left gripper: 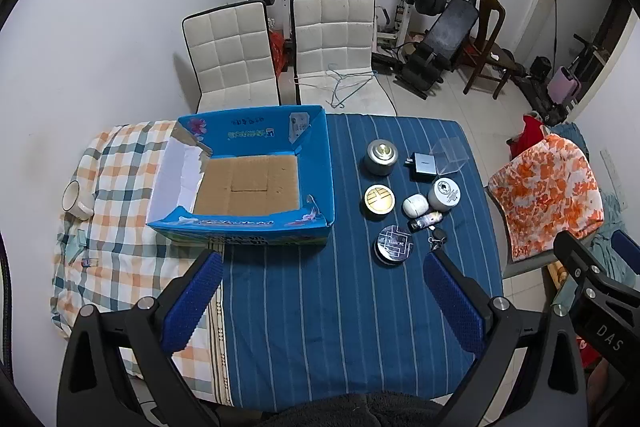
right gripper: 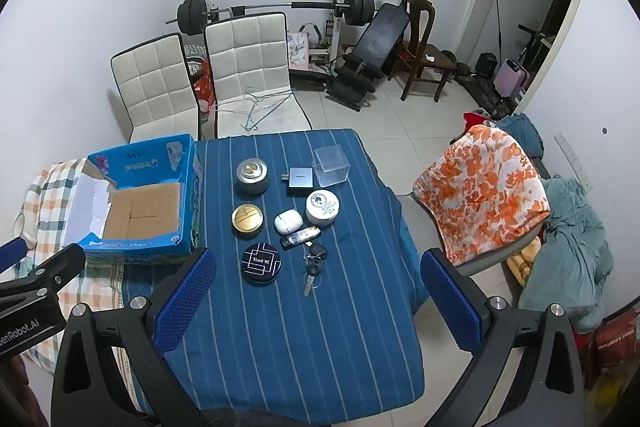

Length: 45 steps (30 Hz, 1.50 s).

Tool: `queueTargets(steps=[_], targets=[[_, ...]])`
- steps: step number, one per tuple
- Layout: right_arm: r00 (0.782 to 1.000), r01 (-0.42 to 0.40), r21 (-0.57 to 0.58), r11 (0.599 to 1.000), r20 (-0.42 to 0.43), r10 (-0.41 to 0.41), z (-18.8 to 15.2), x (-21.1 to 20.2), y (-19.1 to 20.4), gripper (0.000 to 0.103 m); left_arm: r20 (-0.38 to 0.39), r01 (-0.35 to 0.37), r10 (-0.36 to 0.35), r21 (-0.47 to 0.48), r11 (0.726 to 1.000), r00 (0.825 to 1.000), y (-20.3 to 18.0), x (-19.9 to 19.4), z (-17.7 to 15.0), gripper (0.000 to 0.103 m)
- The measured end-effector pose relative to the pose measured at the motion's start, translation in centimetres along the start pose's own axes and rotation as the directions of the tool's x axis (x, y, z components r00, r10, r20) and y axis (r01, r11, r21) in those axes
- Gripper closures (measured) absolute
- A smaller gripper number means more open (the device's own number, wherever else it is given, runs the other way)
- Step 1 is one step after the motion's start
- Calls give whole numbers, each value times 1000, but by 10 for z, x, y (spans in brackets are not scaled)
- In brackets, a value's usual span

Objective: Organize rigid objects

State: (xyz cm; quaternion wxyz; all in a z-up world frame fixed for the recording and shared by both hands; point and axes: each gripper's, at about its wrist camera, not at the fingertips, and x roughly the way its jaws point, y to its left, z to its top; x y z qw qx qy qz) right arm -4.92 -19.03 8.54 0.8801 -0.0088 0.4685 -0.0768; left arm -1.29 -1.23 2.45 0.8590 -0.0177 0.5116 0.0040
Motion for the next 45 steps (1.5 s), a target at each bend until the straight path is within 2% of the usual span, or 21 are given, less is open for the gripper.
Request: queueTargets(steps=[13, 18, 23, 25, 27, 29, 33, 35, 37, 41, 45], targets=[[998, -2, 39, 999, -70, 5, 14, 48, -12, 0, -39, 15, -14, 25, 1000, 999, -13, 40, 20, 0], [993, 3, 79, 997, -117, 6, 37, 103, -27, 0, -63, 31, -28, 46, 998, 998, -28, 81, 48, 0], [986, 31, 55, 998, -168, -22, 72, 192, -43, 0, -63, 10, -7, 47, 999, 998, -44, 140, 90, 0], [981, 52, 38, 998, -188, -44, 87, 236, -47, 0, -81, 45, -42, 31, 999, 996, -51, 171, 107, 0], [971, 65, 25, 998, -234, -57, 104, 285, -50, 0, -127, 87, -88, -7, 996, 988, -56, 208, 123, 0], [964, 51, 14, 999, -262, -45, 121, 333, -50, 0, -188, 95, -98, -25, 995, 977, -64, 252, 136, 0], [950, 55, -6, 998, -309, -54, 143, 407, -47, 0, -304, 57, -57, -7, 998, 951, -83, 322, 147, 0], [934, 36, -9, 999, -356, -37, 150, 443, -45, 0, -365, 52, -53, -11, 999, 930, -89, 355, 147, 0], [913, 15, -4, 1000, -408, -15, 151, 468, -43, 0, -412, 65, -67, -18, 998, 909, -93, 377, 144, 0], [875, -32, 18, 999, -483, 36, 146, 507, -43, 0, -468, 69, -58, 7, 998, 882, -106, 403, 139, 0], [843, -47, 43, 998, -534, 63, 139, 534, -44, 2, -501, 61, -33, 39, 997, 865, -117, 420, 136, 3]])
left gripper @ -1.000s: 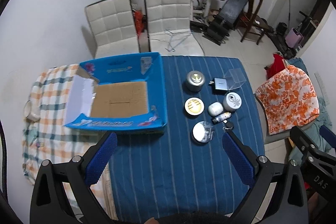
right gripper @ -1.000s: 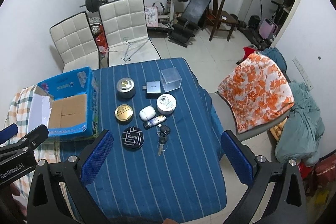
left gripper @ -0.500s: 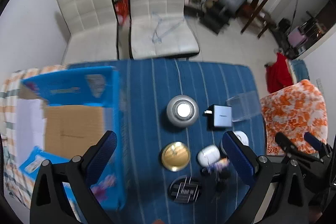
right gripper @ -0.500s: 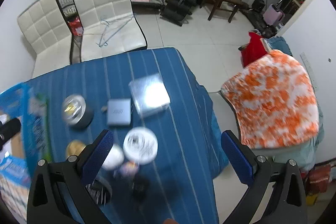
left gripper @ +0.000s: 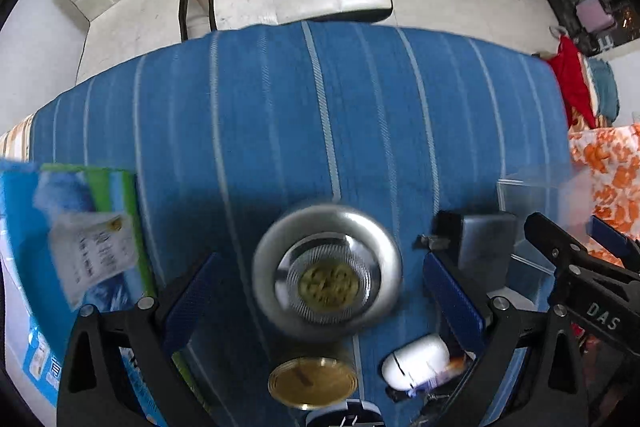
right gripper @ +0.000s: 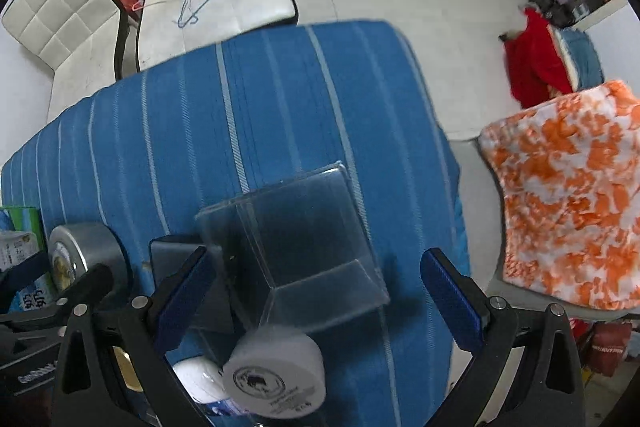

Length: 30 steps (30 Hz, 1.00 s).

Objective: Organize rigid objects
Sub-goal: 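Grasp the silver tin with the left tool while the right tool grasps the clear cube box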

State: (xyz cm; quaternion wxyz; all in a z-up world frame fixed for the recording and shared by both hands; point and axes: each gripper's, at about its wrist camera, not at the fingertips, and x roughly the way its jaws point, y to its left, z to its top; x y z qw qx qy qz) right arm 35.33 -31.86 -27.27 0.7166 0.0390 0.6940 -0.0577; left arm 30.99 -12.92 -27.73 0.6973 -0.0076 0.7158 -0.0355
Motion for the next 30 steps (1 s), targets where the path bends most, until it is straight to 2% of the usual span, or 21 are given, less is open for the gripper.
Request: queueTargets(steps=[1, 2, 3, 4, 5, 6, 12, 22, 30], targets=[[1000, -7, 12, 1000, -16, 7, 3, 7, -2, 4, -4, -1, 1, 5, 1000, 1000, -2, 2, 1, 13], [1000, -17, 19, 1000, -21, 17, 3, 9, -3, 6, -21, -5, 5, 12, 1000, 1000, -2, 5, 1, 30], [999, -38, 30, 999, -19, 38, 4, 10, -6, 11, -37, -13, 13, 15, 1000, 999, -3, 9, 2, 33], [999, -46, 34, 998, -19, 47, 4, 11, -6, 15, -36, -18, 19, 18, 1000, 999, -4, 12, 2, 34], [998, -59, 39, 997, -15, 60, 7, 11, -7, 26, -26, -14, 14, 16, 1000, 1000, -3, 11, 1, 34], [998, -48, 38, 998, -27, 49, 6, 11, -6, 29, -19, -10, 10, 12, 1000, 1000, -1, 9, -1, 34], [1000, 3, 5, 1000, -11, -3, -1, 9, 1, 37, 23, -26, 25, 25, 999, 999, -1, 7, -3, 34], [999, 33, 29, 999, 37, -34, -15, -24, -5, 39, 78, -24, 22, 30, 999, 997, -7, -18, -17, 34], [992, -7, 26, 1000, 125, 4, -41, -81, -3, 39, 165, 46, -52, 36, 998, 985, -4, -72, -38, 34]])
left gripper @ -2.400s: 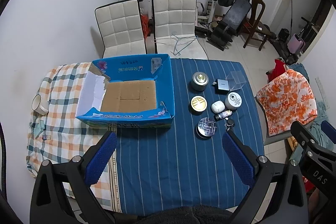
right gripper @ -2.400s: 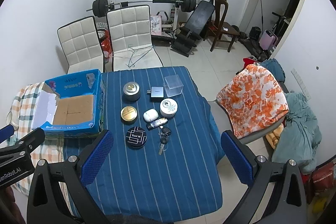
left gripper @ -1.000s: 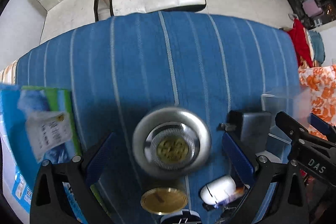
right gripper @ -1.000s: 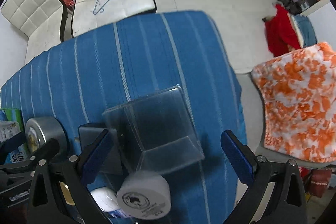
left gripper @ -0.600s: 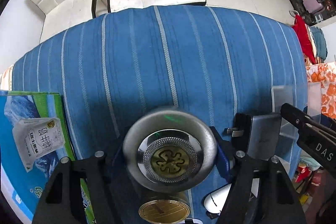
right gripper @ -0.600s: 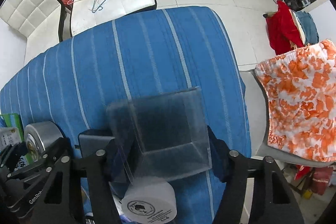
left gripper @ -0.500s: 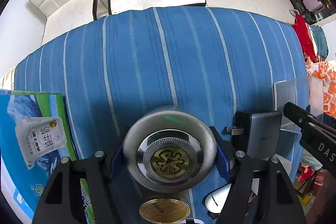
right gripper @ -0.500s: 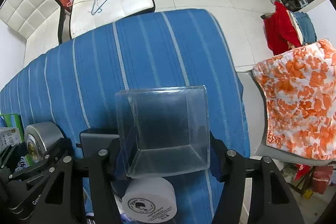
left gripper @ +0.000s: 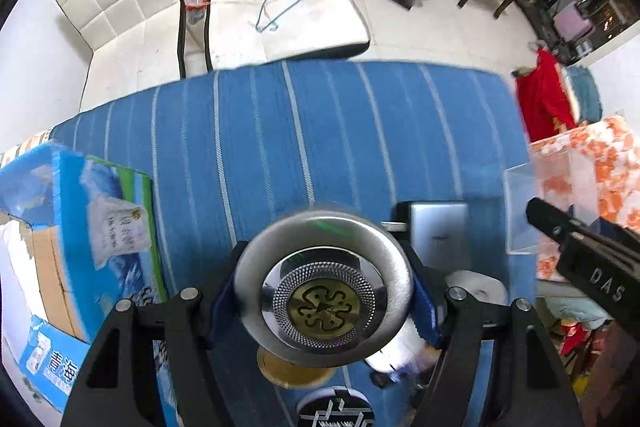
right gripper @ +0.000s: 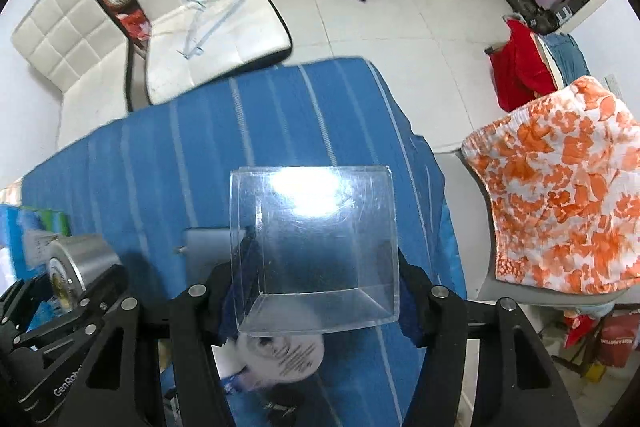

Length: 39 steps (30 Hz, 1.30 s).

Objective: Organize rigid objects
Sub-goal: 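Grasp the silver tin with the left tool while the right tool grasps the clear cube box, then carry the silver tin and clear box into the blue box and release both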

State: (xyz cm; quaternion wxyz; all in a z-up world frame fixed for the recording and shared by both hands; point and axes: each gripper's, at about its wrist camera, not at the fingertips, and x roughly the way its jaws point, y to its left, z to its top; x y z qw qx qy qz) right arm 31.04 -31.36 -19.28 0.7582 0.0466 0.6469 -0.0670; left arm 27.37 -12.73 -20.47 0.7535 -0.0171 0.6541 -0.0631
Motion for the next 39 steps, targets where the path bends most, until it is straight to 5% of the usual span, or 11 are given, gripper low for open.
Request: queueTargets(steps=[8, 18, 28, 39], targets=[[987, -105, -44, 993, 116, 110, -39, -95, 42, 39, 104, 110, -104, -57, 992, 989, 47, -72, -12, 34], [969, -185, -147, 972, 139, 205, -101, -149, 190, 39, 166, 132, -107, -146, 980, 980, 181, -115, -42, 34], [968, -233, -195, 953, 53, 247, -124, -99, 325, 39, 95, 143, -118, -334, 932, 988, 316, -67, -62, 34], [991, -133, -212, 968, -48, 126, -102, 8, 388, 39, -25, 116, -128, -270, 956, 991, 343, 2, -32, 34]])
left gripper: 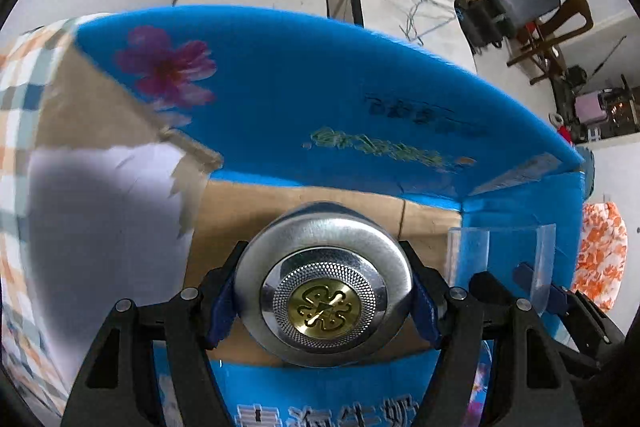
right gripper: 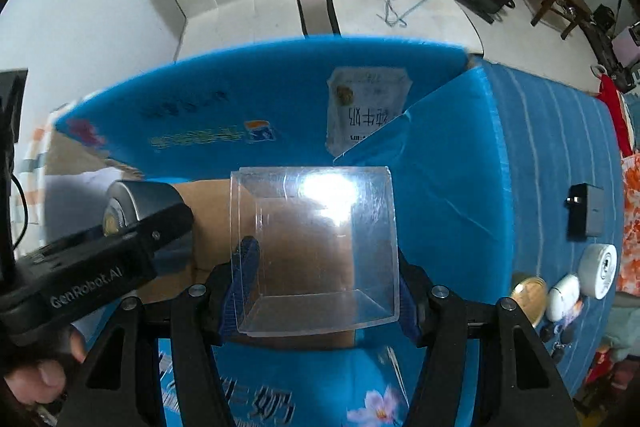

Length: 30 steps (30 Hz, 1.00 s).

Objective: Organize rigid objects
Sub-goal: 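Carry the silver tin and clear box into the blue box and release both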

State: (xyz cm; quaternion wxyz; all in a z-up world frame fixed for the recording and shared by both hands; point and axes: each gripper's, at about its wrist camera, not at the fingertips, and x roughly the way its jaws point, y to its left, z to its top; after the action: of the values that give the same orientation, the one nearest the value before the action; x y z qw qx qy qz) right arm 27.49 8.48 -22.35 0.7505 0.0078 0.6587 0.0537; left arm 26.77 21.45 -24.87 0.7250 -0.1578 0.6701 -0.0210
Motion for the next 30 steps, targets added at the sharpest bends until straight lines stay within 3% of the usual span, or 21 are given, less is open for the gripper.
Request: queueTargets(steps=[13, 24, 25, 28, 30], targets=[[998, -44, 17, 999, -43, 45, 24, 33, -2, 38, -103, 80, -81, -14, 997, 991, -4, 27, 16, 34], [994, -96, 33, 995, -51, 98, 24, 31, 0, 29, -128, 42, -48, -51, 998, 991, -4, 17, 18, 34], [994, -102, 39, 994, -48, 103, 24, 30, -1, 28, -116, 42, -48, -51, 998, 992, -4, 13, 18, 30], [990, -134, 57, 989, -40, 136, 23, 24, -7, 22, -96, 36, -42, -62, 997, 994, 3, 3, 17, 3], [989, -141, 40, 989, -45, 143, 20, 21, -4, 10, -90, 59, -65, -71, 996, 994, 8, -3, 17, 0]])
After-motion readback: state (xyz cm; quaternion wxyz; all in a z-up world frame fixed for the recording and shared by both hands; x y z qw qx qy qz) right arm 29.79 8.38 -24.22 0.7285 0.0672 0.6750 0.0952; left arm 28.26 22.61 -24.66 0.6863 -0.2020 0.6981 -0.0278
